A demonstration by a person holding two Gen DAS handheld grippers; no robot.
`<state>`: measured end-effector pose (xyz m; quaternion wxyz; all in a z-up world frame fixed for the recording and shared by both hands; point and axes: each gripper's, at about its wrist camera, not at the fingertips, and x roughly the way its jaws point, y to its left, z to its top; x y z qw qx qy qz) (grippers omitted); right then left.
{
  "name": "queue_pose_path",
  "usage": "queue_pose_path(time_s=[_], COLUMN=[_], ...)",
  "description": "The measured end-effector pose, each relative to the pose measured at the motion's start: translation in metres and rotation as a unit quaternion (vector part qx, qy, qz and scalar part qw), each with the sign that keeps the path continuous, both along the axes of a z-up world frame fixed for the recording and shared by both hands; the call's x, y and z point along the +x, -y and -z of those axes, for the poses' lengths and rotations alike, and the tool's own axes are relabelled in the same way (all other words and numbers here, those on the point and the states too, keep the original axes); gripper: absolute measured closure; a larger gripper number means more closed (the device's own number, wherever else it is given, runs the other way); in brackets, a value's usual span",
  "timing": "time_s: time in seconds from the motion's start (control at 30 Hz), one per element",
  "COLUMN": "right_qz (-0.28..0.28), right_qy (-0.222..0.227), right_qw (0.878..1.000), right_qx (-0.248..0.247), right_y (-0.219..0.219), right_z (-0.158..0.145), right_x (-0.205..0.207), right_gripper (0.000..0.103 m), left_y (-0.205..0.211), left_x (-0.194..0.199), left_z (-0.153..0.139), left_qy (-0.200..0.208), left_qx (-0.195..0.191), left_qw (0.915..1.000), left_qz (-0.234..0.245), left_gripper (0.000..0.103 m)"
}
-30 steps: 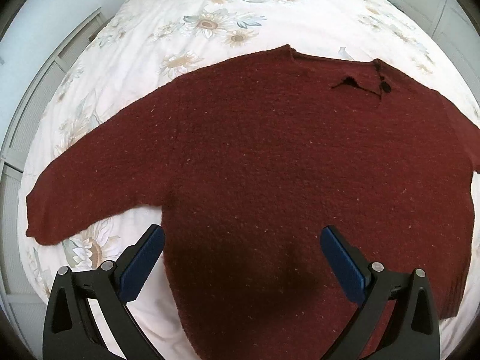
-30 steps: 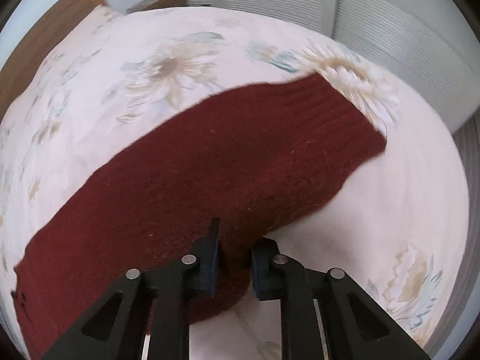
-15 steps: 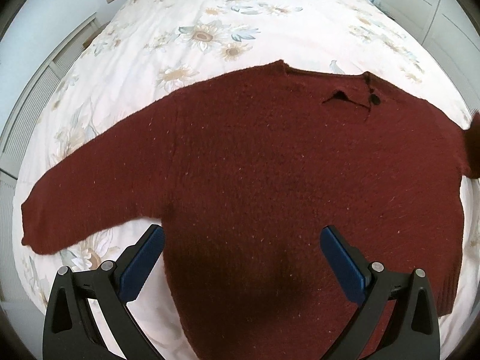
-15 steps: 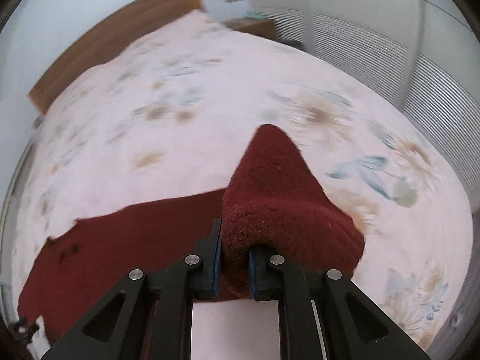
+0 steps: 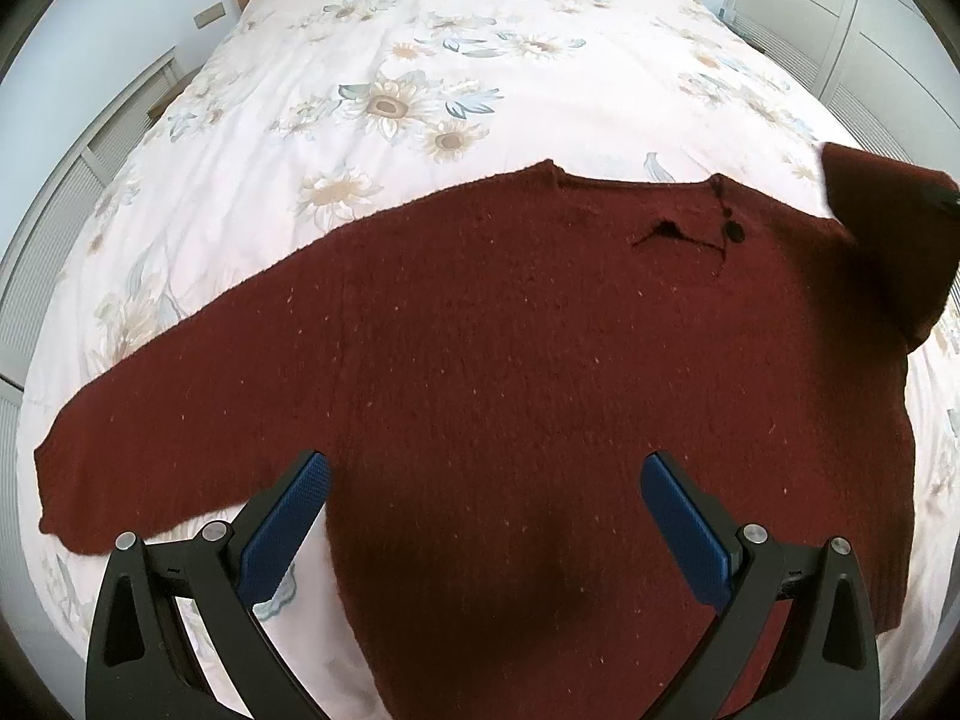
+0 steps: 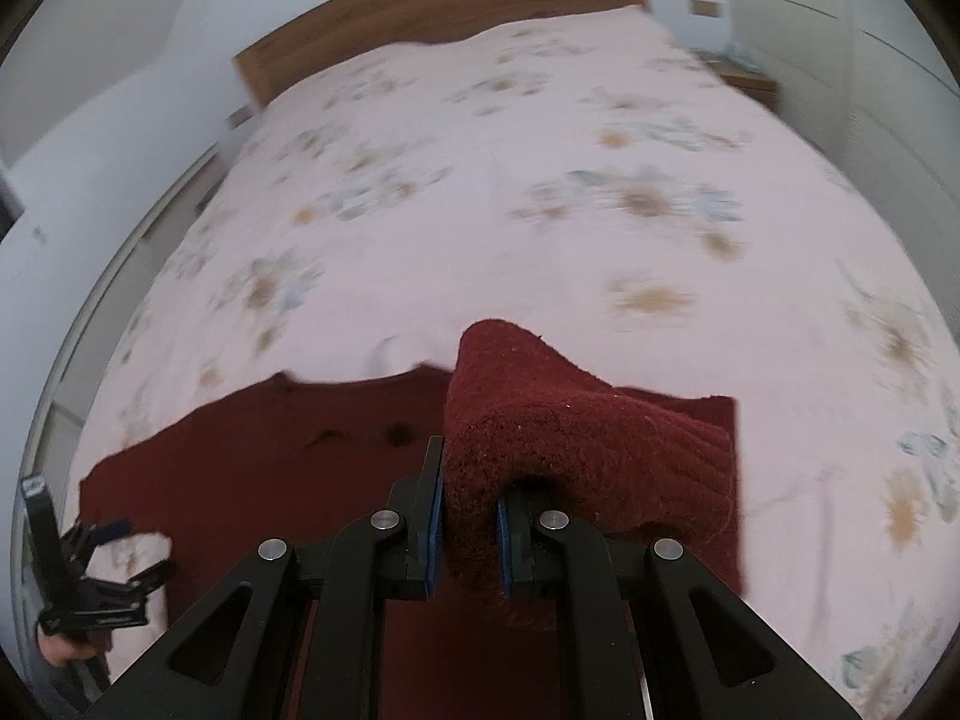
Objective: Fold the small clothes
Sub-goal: 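Fold the held sleeve across the sweater body and open the right tool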
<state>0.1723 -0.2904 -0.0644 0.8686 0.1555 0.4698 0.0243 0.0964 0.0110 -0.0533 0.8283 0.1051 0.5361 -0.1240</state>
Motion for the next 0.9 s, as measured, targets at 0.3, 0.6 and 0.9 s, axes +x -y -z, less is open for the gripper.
queue_pose_path(time_s=[0.3,0.6,0.9], right_qz=[-0.061,-0.053,-0.069], right_qy=[-0.036,-0.124,-0.132], right_qw=[0.997,0.99,0.986], right_qx=[0.03,-0.026,-0.076], right_y=[-0.082,-0.092,-0.086], right_z=[0.038,0.114,0.108], right_x=[0.027,0.023,0.005], right_gripper=[0.09,0.077,0.023], left_y=[-0.008,-0.01,-0.006], left_x=[0.021,0.023,0.023], left_z=[0.008,0.025,0.029], left_qy=[-0.004,-0.023,-0.028], left_qx=[0.002,0.009,0.02], left_qw=[0.9999,0.9996,0.9994], left_qz=[-0.01,-0.011,-0.003], left_gripper=[0.001,0.001,0.001])
